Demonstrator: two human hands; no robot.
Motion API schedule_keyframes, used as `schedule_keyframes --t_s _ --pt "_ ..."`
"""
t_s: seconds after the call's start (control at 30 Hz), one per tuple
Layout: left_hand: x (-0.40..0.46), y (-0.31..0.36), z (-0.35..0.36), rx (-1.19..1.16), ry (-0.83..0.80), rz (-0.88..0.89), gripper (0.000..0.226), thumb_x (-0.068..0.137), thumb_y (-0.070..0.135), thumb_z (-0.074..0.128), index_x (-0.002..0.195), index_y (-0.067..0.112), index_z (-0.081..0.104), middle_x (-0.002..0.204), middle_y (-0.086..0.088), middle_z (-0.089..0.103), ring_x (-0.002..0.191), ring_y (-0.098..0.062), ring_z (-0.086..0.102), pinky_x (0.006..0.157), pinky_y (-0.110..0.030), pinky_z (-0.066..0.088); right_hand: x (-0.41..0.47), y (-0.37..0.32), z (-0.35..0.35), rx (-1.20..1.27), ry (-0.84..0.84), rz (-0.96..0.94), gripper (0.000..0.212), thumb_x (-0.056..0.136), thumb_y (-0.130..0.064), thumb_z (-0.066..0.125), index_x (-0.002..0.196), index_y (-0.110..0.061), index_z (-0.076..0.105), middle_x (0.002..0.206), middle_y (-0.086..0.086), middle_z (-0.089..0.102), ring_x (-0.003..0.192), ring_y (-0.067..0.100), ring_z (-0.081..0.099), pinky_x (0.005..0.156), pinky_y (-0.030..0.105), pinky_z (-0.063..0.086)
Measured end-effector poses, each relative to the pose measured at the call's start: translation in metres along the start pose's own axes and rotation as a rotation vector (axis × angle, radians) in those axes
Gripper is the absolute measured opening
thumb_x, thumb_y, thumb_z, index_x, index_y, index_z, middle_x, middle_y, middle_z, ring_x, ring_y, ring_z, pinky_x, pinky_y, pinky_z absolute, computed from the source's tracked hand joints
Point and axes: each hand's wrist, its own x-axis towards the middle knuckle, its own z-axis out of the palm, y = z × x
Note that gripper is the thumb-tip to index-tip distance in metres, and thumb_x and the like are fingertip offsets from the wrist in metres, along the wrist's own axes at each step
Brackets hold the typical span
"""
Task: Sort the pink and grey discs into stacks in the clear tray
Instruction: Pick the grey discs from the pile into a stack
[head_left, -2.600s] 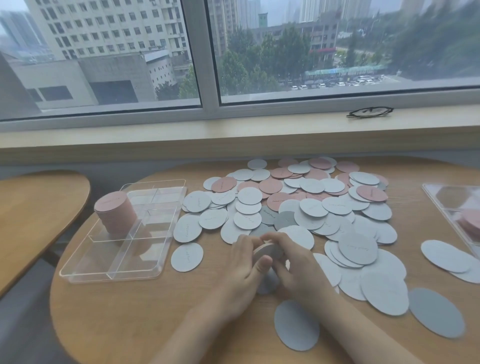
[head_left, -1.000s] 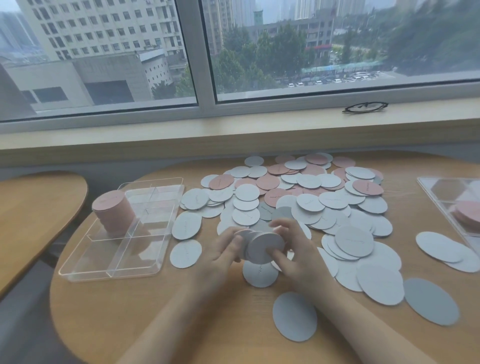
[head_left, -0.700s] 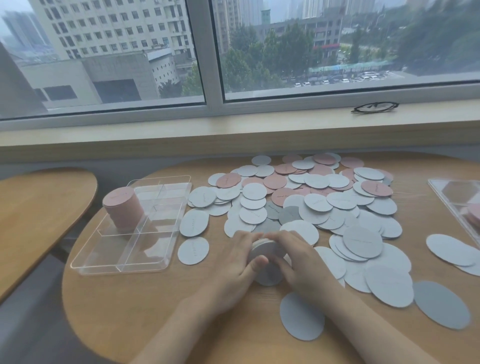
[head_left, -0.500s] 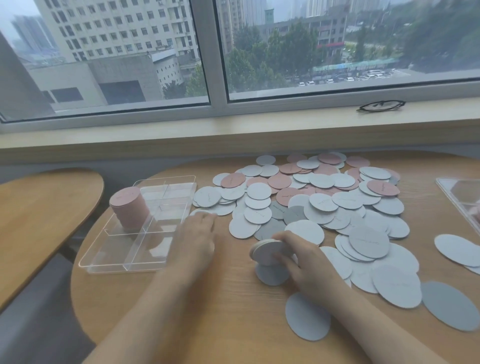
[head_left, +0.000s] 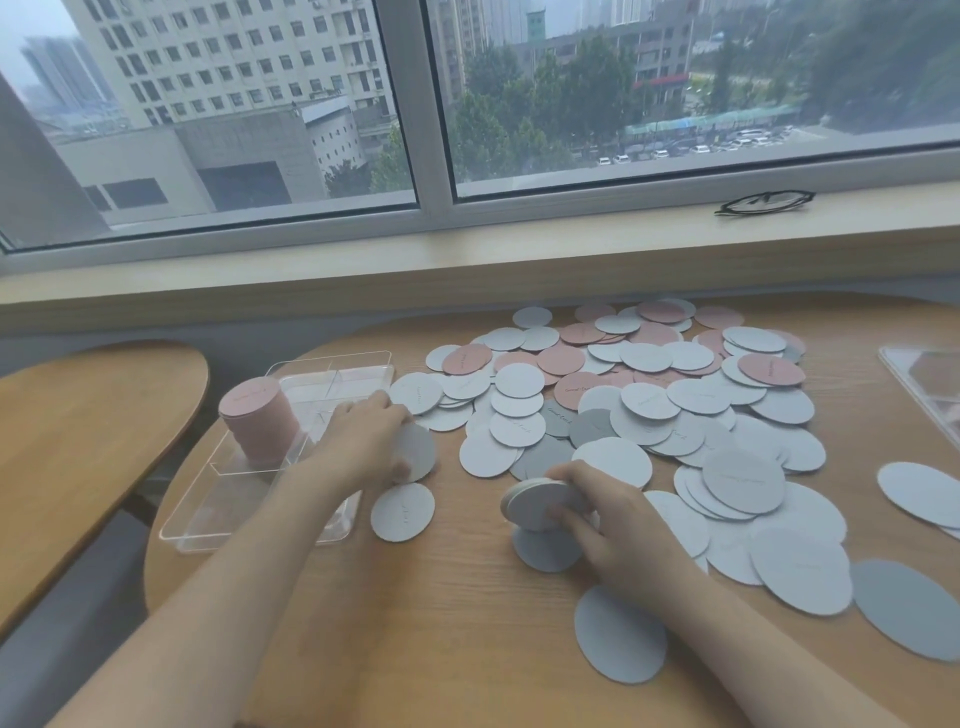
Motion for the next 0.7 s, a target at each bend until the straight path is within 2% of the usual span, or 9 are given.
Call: schedule_keyframes --t_s 0.07,0.17,0.27,0.37,0.43,0.53,0.63,0.7 --pt "-0.008 0.0 0.0 -0.297 0.071 -0.02 0.032 0.087 0.023 0.071 0.116 0.026 0.057 0.109 0.007 0.045 0.107 -0.027 0.054 0.09 -0.038 0.045 0.0 0.0 0.0 0.007 0.006 -0.002 0.021 0.091 -0.021 0.06 0.111 -0.026 0.06 0.095 -0.019 0.06 0.09 -0.004 0.052 0.073 0.009 0.036" --pt "-0.029 0.014 -0.002 -0.579 0.217 0.016 0.017 0.091 0.008 0.065 0.099 0.021 0.061 0.102 0.003 0.058 0.096 -0.021 0.056 0.073 -0.029 0.043 0.0 -0.001 0.0 0.031 0.03 -0.008 0.02 0.091 -0.021 0.061 0.111 -0.024 0.061 0.096 -0.019 0.06 0.091 -0.002 0.053 0.073 0.008 0.036" --pt "-0.05 0.035 0.001 -0.789 0.304 0.057 0.013 0.089 0.014 0.068 0.092 0.026 0.064 0.09 0.002 0.067 0.087 -0.024 0.06 0.076 -0.039 0.048 0.0 -0.004 -0.002 0.083 0.062 -0.017 0.019 0.09 -0.023 0.06 0.108 -0.025 0.062 0.095 -0.02 0.06 0.091 0.005 0.056 0.073 0.01 0.039" --pt "-0.069 0.063 0.006 -1.054 0.259 0.124 0.008 0.083 0.027 0.069 0.092 0.027 0.068 0.084 -0.002 0.069 0.082 -0.031 0.065 0.072 -0.047 0.054 -0.001 -0.007 -0.003 0.13 0.086 -0.017 0.02 0.091 -0.016 0.064 0.109 -0.026 0.063 0.098 -0.019 0.061 0.088 0.008 0.057 0.072 0.011 0.04" --pt "-0.076 0.082 0.009 -1.236 0.233 0.164 0.009 0.084 0.023 0.068 0.091 0.028 0.07 0.086 -0.003 0.071 0.081 -0.026 0.069 0.067 -0.041 0.057 -0.001 -0.008 -0.004 0.148 0.094 -0.005 0.022 0.091 -0.014 0.066 0.109 -0.025 0.063 0.095 -0.019 0.062 0.083 0.006 0.056 0.069 0.011 0.04" --pt "-0.081 0.101 0.019 -1.294 0.216 0.205 0.017 0.095 0.019 0.06 0.104 0.029 0.07 0.098 0.008 0.073 0.093 -0.01 0.068 0.079 -0.03 0.056 -0.002 -0.007 -0.005 0.147 0.119 0.021 0.03 0.088 -0.012 0.067 0.112 -0.027 0.058 0.087 -0.02 0.061 0.079 0.003 0.056 0.068 0.009 0.039" --pt "-0.087 0.108 0.032 -1.223 0.12 0.256 0.031 0.1 0.048 0.042 0.12 0.044 0.065 0.117 0.019 0.068 0.113 -0.002 0.061 0.094 -0.019 0.046 -0.001 -0.003 -0.002 0.111 0.099 -0.009 0.047 0.086 -0.011 0.068 0.126 -0.03 0.052 0.101 -0.018 0.061 0.092 -0.001 0.055 0.076 0.007 0.038" --pt "-0.092 0.113 0.039 -1.156 0.056 0.304 0.053 0.094 0.07 0.032 0.141 0.049 0.048 0.136 0.033 0.051 0.133 0.009 0.042 0.105 -0.01 0.032 0.0 -0.002 0.001 0.029 0.06 -0.078 0.051 0.086 -0.014 0.067 0.131 -0.034 0.05 0.105 -0.026 0.055 0.096 0.0 0.051 0.082 0.01 0.037"
